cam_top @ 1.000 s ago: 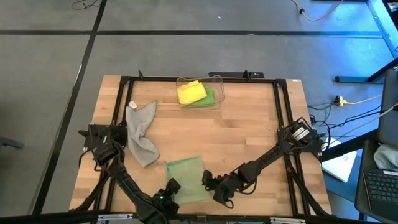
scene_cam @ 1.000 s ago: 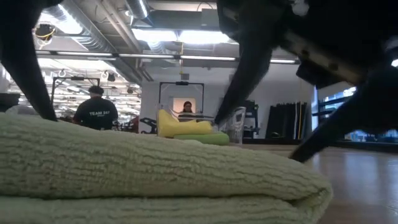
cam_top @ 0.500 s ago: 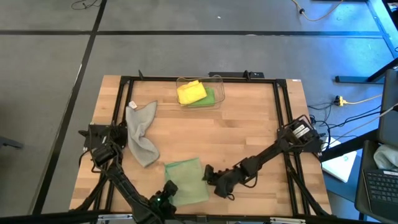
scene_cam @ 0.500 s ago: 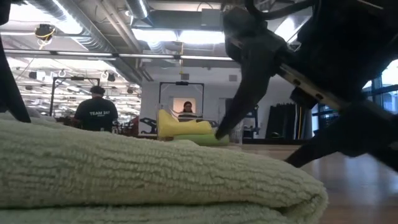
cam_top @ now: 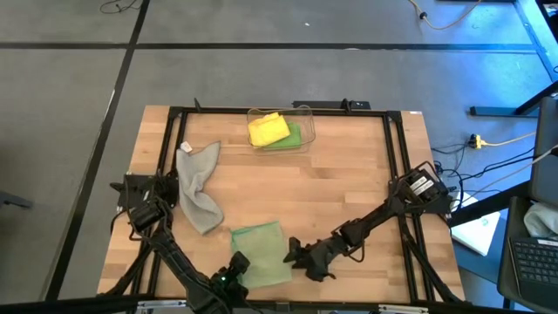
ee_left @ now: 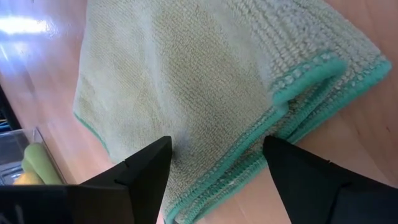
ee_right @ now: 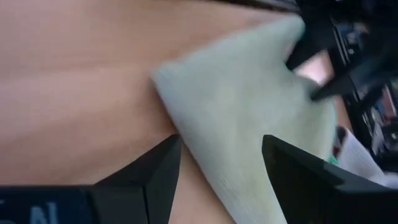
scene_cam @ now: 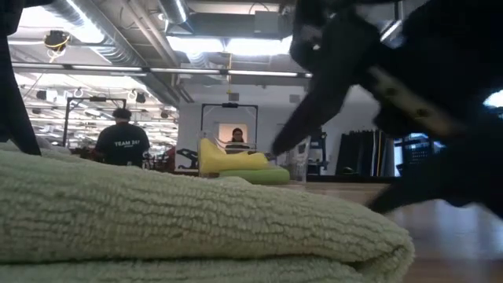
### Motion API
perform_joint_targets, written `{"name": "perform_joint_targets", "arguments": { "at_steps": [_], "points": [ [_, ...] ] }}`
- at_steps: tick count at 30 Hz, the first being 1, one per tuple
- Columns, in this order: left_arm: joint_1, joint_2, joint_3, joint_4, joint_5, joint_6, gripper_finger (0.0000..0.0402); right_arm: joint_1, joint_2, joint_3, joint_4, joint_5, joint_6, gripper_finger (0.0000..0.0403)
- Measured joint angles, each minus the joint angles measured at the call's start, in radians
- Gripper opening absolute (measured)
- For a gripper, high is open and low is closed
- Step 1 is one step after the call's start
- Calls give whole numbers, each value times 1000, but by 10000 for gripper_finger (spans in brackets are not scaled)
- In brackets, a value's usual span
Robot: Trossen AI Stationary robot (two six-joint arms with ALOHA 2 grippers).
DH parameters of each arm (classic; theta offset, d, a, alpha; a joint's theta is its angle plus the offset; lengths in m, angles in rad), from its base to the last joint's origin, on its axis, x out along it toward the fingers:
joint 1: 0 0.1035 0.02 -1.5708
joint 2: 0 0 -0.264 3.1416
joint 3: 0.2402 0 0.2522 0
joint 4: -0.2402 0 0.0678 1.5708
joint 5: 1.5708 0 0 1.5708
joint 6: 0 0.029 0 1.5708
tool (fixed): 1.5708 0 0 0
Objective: Fold microfiber towels
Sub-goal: Fold the light green microfiber cloth
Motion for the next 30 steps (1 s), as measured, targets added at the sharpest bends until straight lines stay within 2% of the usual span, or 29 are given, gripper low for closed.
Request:
{"name": "perform_joint_targets", "arguments": {
  "at_steps": [8,15,21,30],
  "points": [
    [0,1,-1,0,-23,0,260,7,22,15,-9,-12,-1,229],
    [-2,1,-2,0,-37,-22,259,-3,114,133,-74,-30,-29,229],
    [-6,1,-2,2,-49,-27,259,-27,126,192,-118,-13,-30,229],
    [-14,2,-2,4,-66,-56,259,-52,118,205,-291,26,20,216]
  ]
}}
